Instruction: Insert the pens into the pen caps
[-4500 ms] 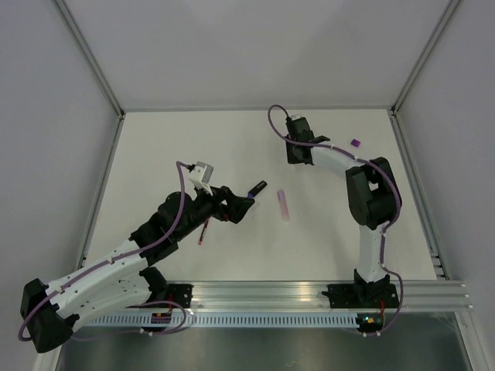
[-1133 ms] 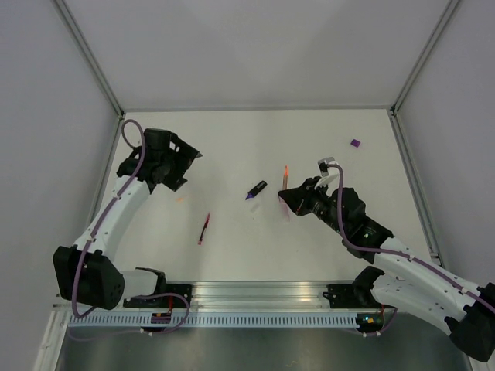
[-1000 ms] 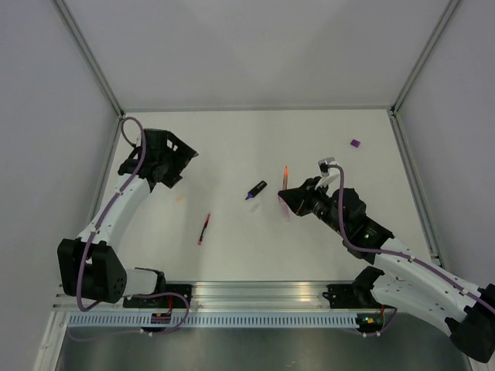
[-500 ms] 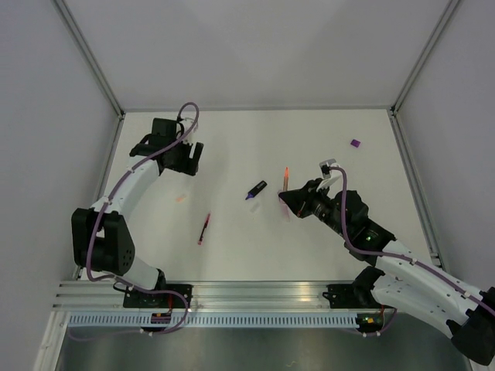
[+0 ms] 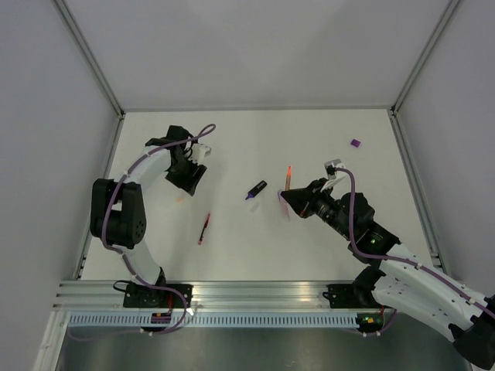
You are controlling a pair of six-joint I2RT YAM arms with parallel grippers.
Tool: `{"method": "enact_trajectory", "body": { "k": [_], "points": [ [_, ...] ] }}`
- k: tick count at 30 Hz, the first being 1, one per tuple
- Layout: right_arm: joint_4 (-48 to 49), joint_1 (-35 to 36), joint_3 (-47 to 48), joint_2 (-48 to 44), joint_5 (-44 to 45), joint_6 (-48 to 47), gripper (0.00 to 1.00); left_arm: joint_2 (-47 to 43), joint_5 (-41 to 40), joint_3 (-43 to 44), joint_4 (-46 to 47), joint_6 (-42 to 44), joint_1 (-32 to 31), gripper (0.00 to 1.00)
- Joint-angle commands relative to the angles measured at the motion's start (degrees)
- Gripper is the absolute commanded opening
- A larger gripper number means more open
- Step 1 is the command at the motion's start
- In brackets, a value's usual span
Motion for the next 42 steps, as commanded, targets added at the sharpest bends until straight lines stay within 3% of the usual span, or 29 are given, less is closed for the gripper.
{"method": "enact_trajectory", "body": {
  "k": [1,12,27,29,31,35,39,42],
  "points": [
    [2.21,-0.01,-0.22,-0.53,-0.71,0.18,0.00,1.75,-3.94,-0.03,-0.07,3.54,-0.04,0.63],
    [2.21,0.00,-0.05,-0.71,-0.71,0.10,0.00,5.44,-10.10,-0.47,3.10,3.28,0.05,0.60],
    [1.85,-0.01,0.13,-1.23,-2.03,-0.17,0.00,12.12,-9.84,1.29,0.46,-0.67,0.05,0.50],
    [1.68,0.08,0.22,-1.41,-2.03,-0.08,0.00,12.47,-9.05,1.29,0.20,-1.12,0.05,0.45],
    [1.68,-0.01,0.04,-1.84,-1.94,-0.08,0.00,12.74,-8.87,1.28,-0.15,-1.65,0.05,0.33],
    [1.59,-0.01,0.04,-2.20,-1.85,-0.08,0.00,13.09,-7.91,1.37,-0.77,-2.00,0.13,0.25],
    [2.20,-0.01,-0.13,-1.33,-1.94,-0.43,0.00,9.95,-4.31,2.08,0.80,-3.31,0.05,0.02],
    [2.99,0.08,-0.14,1.04,-2.81,-0.43,0.00,5.72,-0.62,3.56,3.70,-6.64,0.05,0.02]
  ]
}}
